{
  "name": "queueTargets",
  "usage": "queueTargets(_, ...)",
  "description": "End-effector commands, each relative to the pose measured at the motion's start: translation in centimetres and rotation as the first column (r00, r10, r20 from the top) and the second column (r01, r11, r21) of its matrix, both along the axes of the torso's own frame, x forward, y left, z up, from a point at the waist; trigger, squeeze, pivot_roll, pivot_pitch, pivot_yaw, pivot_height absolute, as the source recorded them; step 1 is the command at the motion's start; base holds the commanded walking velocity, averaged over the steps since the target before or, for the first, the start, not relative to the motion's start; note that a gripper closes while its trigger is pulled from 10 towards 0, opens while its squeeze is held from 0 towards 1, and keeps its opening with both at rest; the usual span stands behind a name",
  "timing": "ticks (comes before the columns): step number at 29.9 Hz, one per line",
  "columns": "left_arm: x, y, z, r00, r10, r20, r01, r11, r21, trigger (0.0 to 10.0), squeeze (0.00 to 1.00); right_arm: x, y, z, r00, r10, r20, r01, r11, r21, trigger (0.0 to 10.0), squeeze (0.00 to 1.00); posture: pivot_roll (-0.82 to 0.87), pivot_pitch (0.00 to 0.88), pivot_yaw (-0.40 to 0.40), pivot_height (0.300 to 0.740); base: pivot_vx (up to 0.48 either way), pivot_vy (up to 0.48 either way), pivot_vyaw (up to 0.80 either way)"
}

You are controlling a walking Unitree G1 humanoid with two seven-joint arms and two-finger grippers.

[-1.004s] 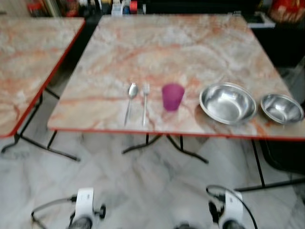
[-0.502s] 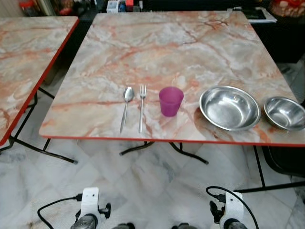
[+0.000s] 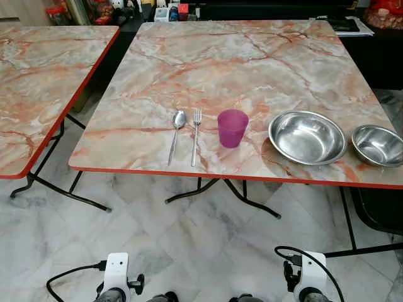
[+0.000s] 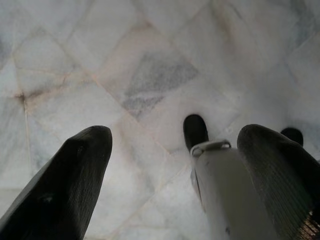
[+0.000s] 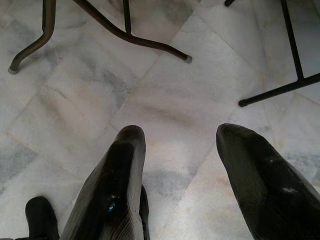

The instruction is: Setting the table

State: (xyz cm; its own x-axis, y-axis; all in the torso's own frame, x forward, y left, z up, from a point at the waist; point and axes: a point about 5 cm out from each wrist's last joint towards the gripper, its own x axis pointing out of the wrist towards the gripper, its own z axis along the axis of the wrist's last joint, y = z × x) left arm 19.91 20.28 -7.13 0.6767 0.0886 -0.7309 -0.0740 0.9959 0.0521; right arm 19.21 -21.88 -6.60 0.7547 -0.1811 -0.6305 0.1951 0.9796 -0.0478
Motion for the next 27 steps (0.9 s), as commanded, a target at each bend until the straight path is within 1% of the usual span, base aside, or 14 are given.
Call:
queueTargets(1,-1.0,0.3,-0.5,0.999,-0.012,-0.034,0.012,1.000,0.007,10.0,0.00,-0.5,0.0,-0.2,1.000,-0.011,-0.007,0.011,1.000,0.002,10.0,0.00,-0.15,0.189,0.038,0.740,0.000,0.000,0.00)
queueTargets(4,-1.4,0.1,-0.7,0.999,-0.014,-0.032,0.014,1.000,0.003,10.0,0.00,-0.5,0.1,-0.2,1.000,-0.019,0.006,0.019,1.000,0.011,10.0,0.00,-0.14,0.186,0.040,0.740,0.000,0.000,0.00)
queueTargets(7,-1.1,-0.3,-0.6,1.000,-0.016,-0.025,0.016,1.000,0.000,10.0,0.00,-0.5,0.1,-0.1,0.999,-0.032,0.026,0.031,0.999,0.020,10.0,0.00,-0.13,0.184,0.038,0.740,0.000,0.000,0.00)
queueTargets(15,-1.2,-0.7,-0.7,0.999,-0.022,-0.026,0.022,1.000,-0.001,10.0,0.00,-0.4,0.1,0.1,0.995,-0.069,0.065,0.067,0.997,0.041,10.0,0.00,-0.14,0.189,0.043,0.740,0.000,0.000,0.00)
queueTargets(19,-0.4,-0.8,-0.3,1.000,-0.025,-0.018,0.025,1.000,-0.002,10.0,0.00,-0.5,0.0,0.0,0.997,-0.060,0.052,0.060,0.998,0.012,10.0,0.00,-0.14,0.190,0.044,0.740,0.000,0.000,0.00)
queueTargets(21,-0.3,-0.9,-0.3,1.000,-0.026,-0.016,0.026,1.000,-0.003,10.0,0.00,-0.5,0.0,0.0,0.997,-0.062,0.053,0.062,0.998,0.006,10.0,0.00,-0.13,0.191,0.046,0.740,0.000,0.000,0.00)
queueTargets(27,-0.5,-0.4,-0.4,0.999,-0.021,-0.030,0.021,1.000,-0.002,10.0,0.00,-0.3,0.0,0.5,0.989,-0.076,0.128,0.075,0.997,0.011,10.0,0.00,-0.12,0.191,0.051,0.740,0.000,0.000,0.00)
